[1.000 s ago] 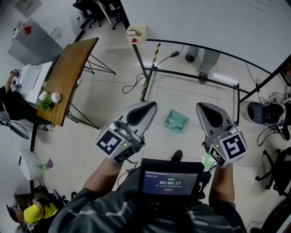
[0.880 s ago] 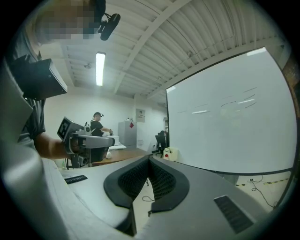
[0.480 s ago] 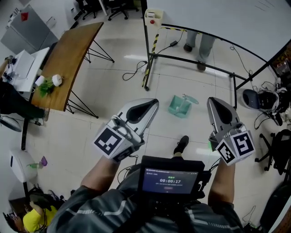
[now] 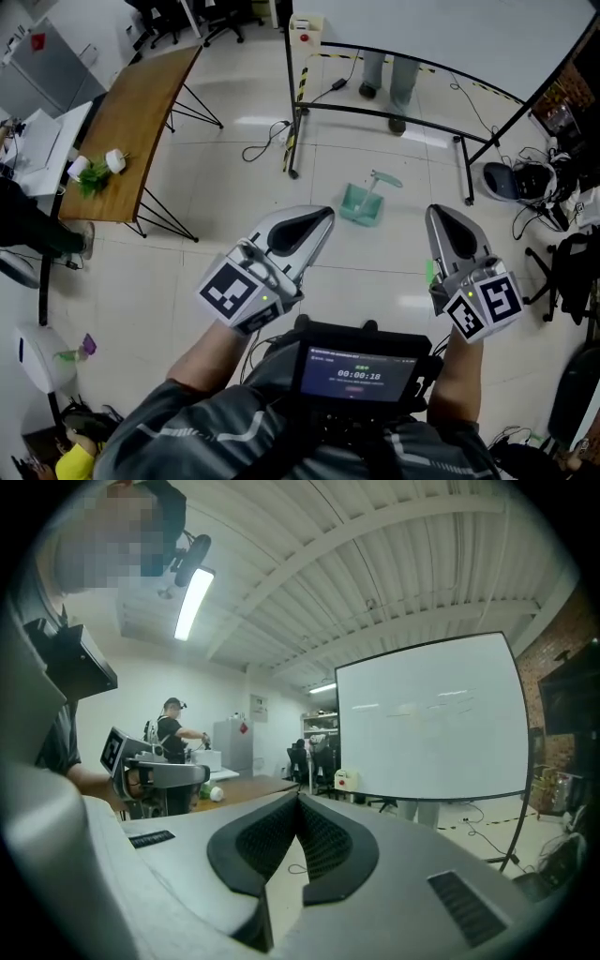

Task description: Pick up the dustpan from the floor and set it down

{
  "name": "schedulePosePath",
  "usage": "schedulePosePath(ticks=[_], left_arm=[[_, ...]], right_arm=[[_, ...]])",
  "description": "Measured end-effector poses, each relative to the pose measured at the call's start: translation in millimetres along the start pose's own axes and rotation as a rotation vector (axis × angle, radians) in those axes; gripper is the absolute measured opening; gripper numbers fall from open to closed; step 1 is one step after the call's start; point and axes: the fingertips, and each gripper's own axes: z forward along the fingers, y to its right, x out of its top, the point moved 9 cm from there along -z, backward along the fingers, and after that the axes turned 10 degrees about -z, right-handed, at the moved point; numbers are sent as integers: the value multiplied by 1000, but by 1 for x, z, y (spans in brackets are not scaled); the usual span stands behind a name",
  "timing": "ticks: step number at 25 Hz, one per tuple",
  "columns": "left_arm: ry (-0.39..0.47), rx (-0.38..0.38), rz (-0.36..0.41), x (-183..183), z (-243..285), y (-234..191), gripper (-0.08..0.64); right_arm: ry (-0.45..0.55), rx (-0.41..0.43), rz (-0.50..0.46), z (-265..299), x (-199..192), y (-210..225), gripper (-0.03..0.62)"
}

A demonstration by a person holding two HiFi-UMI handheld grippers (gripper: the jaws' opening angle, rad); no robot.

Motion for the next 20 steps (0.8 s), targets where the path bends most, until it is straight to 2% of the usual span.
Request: schedulePosePath(ticks=[6,12,20], left_arm=[[7,7,-2,-12,18,59,25],[24,23,17,-20,50,118,25],[16,10,38,-24,77,175,26]], right_arm=[[15,19,-14,-63,6,7,26],[23,42,-35,-128,8,34,26],[54,19,-23,-187,17,65,25]])
